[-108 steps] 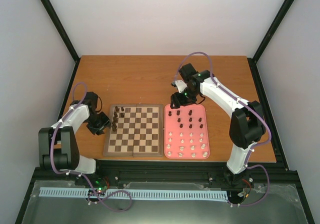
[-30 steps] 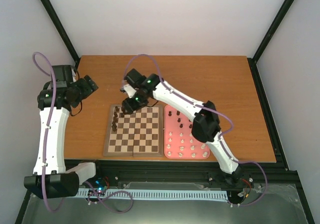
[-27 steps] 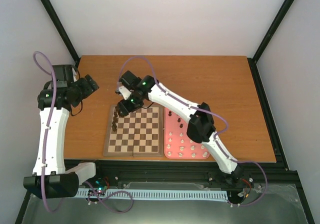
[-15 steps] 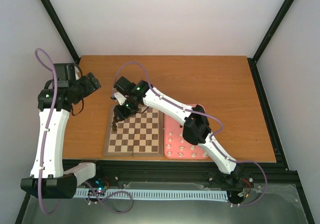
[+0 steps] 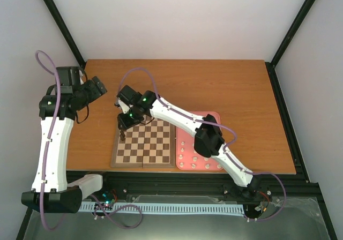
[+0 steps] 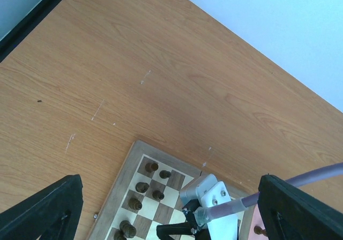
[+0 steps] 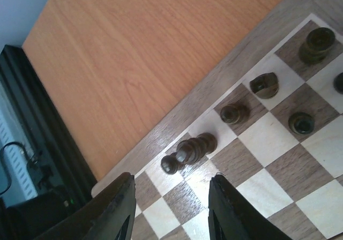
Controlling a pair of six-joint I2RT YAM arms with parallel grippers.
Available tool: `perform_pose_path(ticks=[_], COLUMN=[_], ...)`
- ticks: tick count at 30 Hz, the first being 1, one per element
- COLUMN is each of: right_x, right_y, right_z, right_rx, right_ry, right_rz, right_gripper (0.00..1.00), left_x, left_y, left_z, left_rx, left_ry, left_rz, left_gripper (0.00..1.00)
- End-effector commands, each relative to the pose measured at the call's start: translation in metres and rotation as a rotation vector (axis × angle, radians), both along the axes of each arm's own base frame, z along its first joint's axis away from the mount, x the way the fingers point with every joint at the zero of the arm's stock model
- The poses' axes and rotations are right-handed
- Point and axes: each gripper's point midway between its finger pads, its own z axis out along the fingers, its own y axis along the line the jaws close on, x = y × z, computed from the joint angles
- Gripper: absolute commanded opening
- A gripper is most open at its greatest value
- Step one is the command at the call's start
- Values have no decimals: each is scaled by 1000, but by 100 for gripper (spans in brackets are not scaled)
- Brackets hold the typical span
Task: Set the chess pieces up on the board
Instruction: Adjust the chess piece on the chessboard.
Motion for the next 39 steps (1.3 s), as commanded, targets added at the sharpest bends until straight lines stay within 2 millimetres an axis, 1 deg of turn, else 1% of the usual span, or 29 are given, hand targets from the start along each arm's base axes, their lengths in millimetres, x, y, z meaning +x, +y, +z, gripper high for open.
perform_pose_path(ticks=[1,4,7,18,26,39], right_x=[6,2,0,-4,-11,-5], right_y=[4,3,5,16,23,25], right_z=[-22,-32,-36,-33,-31,-37], right_rx=[-50,-80,-85,-43,-22,-35], right_ry=[-29,-38,-36,-34,-30,-52], right_rz=[-72,-69,-58,-16,21,15], right_gripper=[37,36,35,35,36,35], left_x=[-2,-3,-3,-1,1,2], left_y=[1,1,2,3,2,3], left_z=[12,10,9,9,7,5], left_rx=[32,30,34,43,47,52], left_ry=[-20,-16,-13,-12,-6,1], left_rz=[-10,-8,-5,-8,-14,-18], left_gripper=[100,100,100,100,100,100])
